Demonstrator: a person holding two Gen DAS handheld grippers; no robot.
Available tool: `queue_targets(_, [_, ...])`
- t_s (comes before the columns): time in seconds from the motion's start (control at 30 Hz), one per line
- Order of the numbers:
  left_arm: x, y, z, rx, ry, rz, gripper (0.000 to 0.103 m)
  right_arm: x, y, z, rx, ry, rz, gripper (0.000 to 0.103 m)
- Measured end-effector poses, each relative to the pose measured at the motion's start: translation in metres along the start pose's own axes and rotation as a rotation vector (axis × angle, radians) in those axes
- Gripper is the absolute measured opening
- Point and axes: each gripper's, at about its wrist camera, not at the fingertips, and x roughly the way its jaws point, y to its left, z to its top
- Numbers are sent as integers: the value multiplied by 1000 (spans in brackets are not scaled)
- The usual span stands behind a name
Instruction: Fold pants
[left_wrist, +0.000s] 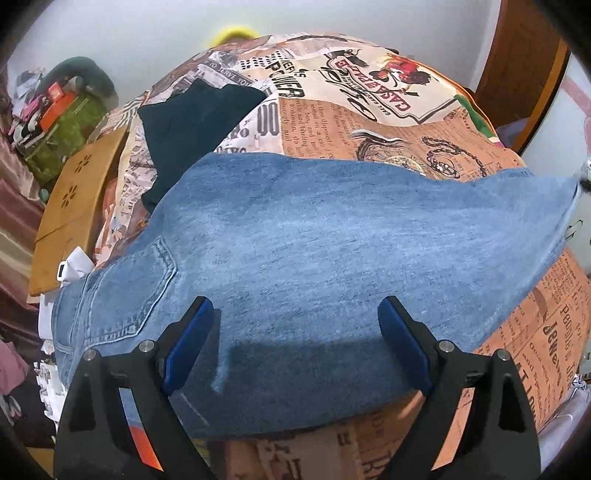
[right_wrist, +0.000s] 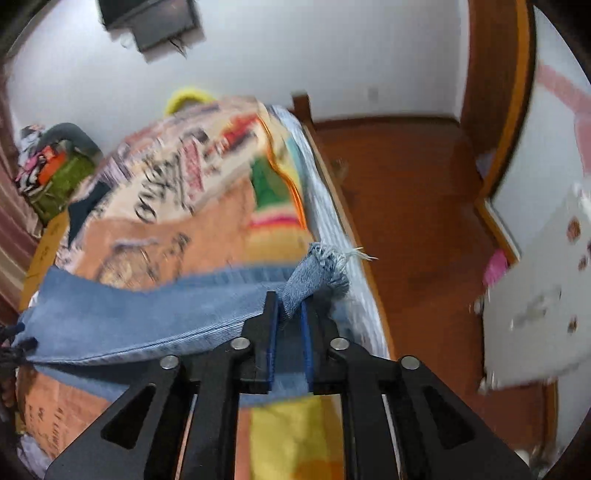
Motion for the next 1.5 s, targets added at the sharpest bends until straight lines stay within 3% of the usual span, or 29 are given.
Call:
queue_targets(0.1, [-2, 7, -2, -17, -7, 8, 92, 5, -16, -18, 29, 59, -66, 28])
queue_targets(0.2, [-7, 19, -4, -43, -23, 20, 92, -3, -25, -27, 32, 68, -197, 28])
queue_targets(0.33, [-21, 46, -6, -88, -67, 50, 92, -19, -21, -20, 35, 32, -206, 29])
queue_targets(0.53, [-49, 104, -12, -162, -148, 129, 92, -42, 57, 7, -76, -99, -66, 41])
queue_targets(0.73, [-64, 187, -23, -267, -175, 216, 92, -40, 186, 23, -283, -166, 158, 44])
queue_targets(0.9, [-49, 259, -30, -374, -139, 236, 95, -9, 278, 27, -413, -129, 311, 46])
queue_targets(1.03, [-12, 307, -32, -423, -54, 281, 95, 35, 339, 27, -483, -52, 365, 46])
queue_targets(1.17, [36, 337, -37, -470, 33, 211, 95, 71, 386, 23, -536, 21, 402, 46])
queue_targets(1.23, [57, 343, -39, -491, 64, 173, 90, 92, 410, 21, -563, 63, 421, 46])
queue_targets(1.33, [76, 346, -42, -539, 100, 110, 69, 122, 440, 16, -576, 136, 453, 46])
queue_targets(1.4, [86, 344, -44, -561, 106, 28, 50, 138, 454, 12, -584, 173, 472, 46])
queue_targets(1.43, [89, 343, -45, -570, 105, 3, 46, 148, 462, 9, -595, 185, 470, 46])
queue_targets(1.5, [90, 342, -45, -580, 93, -40, 26, 163, 472, 7, -595, 185, 450, 46])
